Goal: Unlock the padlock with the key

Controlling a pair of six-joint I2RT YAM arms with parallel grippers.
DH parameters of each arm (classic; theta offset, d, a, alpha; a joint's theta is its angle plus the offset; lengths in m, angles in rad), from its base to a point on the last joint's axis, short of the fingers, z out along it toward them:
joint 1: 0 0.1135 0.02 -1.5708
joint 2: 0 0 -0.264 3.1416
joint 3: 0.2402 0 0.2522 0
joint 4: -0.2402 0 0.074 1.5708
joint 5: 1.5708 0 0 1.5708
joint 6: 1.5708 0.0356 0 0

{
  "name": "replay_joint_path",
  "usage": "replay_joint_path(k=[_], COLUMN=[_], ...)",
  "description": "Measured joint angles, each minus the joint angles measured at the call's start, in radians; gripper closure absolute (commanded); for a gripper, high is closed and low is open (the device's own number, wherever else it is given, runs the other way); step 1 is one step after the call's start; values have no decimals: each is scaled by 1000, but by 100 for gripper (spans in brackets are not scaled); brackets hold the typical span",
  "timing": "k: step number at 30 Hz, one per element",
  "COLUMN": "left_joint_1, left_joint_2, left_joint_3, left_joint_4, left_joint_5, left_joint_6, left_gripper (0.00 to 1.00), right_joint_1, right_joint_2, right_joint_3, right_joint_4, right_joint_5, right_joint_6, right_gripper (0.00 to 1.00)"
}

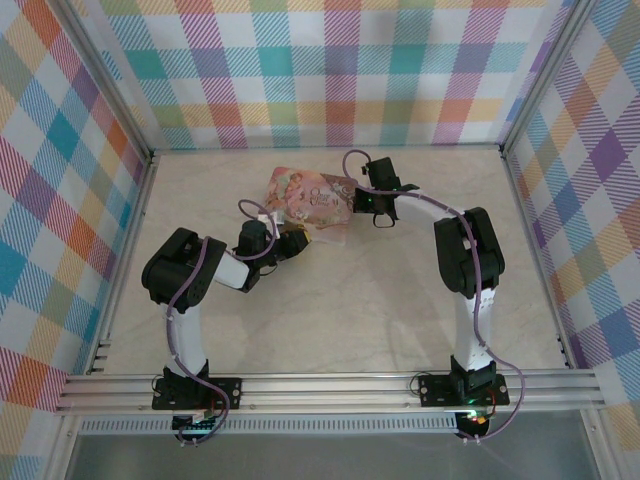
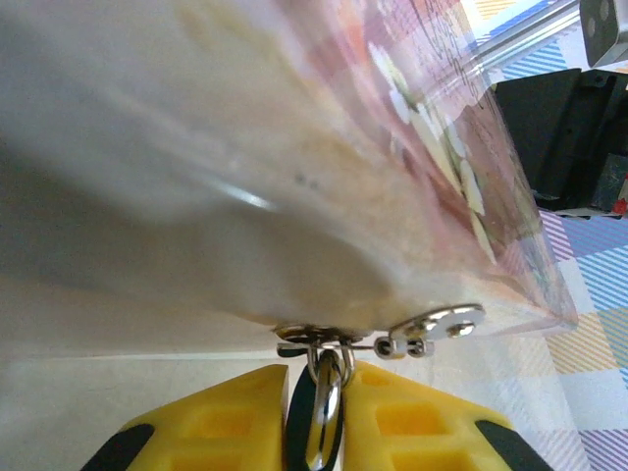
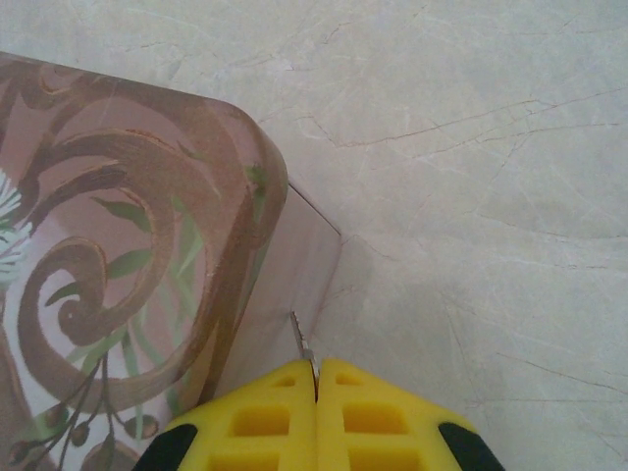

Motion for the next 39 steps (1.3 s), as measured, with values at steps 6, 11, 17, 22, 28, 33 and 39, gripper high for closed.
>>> replay_joint_path(k=[6, 11, 17, 22, 28, 33, 39], left_joint_1=[3, 5, 5, 2, 1, -5, -25], left_joint_2=[-5, -37, -54, -54, -61, -106, -167], left_joint_3=[2, 12, 29, 42, 47, 57, 106], left_joint_4=[-14, -100, -173, -196, -215, -317, -527], left_joint_5=[13, 20, 34, 49, 48, 50, 56], left_joint_6=[13, 39, 65, 75, 62, 25, -26], left_gripper=[86, 87, 88, 89, 89, 89, 89], right_joint_1=[1, 3, 13, 12, 10, 9, 3], right_joint_2=[0, 0, 16, 62, 84, 34, -134], right_joint_3=[0, 3, 79, 170, 208, 123, -96], right_joint_4=[0, -8, -56, -113, -137, -137, -138], right_joint_5=[4, 6, -2, -18, -28, -18, 10], right_joint_6=[-1, -7, -39, -92, -112, -102, -58], right_gripper=[100, 100, 100, 100, 100, 100, 100])
